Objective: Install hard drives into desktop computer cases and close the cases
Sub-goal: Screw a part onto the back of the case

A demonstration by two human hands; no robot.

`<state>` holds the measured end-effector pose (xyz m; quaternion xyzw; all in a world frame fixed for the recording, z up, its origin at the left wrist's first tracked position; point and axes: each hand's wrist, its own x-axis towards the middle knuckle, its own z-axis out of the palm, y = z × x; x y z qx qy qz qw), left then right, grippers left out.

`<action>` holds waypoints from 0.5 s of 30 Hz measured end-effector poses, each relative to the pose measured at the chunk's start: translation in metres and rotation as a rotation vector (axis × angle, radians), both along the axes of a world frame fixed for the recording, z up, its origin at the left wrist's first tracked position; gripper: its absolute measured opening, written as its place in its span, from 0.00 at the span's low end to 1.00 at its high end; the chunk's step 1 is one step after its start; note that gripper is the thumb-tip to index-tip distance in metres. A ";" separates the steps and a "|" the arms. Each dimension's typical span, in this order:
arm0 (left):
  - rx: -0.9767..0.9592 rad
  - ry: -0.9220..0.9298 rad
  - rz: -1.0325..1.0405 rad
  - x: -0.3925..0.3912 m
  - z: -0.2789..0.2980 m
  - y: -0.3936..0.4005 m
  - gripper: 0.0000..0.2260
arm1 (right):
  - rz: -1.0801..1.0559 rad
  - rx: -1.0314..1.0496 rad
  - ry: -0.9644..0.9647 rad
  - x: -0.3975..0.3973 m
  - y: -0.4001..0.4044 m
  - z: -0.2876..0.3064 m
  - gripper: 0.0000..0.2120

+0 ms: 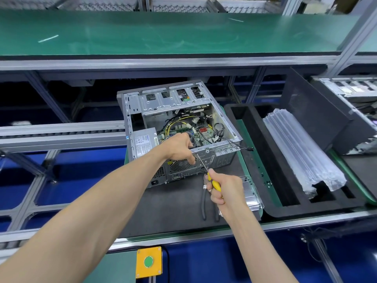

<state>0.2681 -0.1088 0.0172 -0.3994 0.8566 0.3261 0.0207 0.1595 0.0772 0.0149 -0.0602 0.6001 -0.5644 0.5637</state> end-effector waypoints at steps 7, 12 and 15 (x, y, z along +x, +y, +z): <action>-0.016 0.003 0.001 -0.001 -0.002 -0.002 0.30 | 0.320 -0.055 1.799 0.009 0.011 -0.006 0.10; -0.024 -0.009 -0.004 -0.001 -0.005 -0.004 0.30 | 0.007 0.003 0.203 0.006 0.000 0.000 0.13; -0.039 -0.016 -0.005 -0.001 -0.004 -0.002 0.30 | -0.025 -0.012 -0.021 0.002 0.000 -0.001 0.11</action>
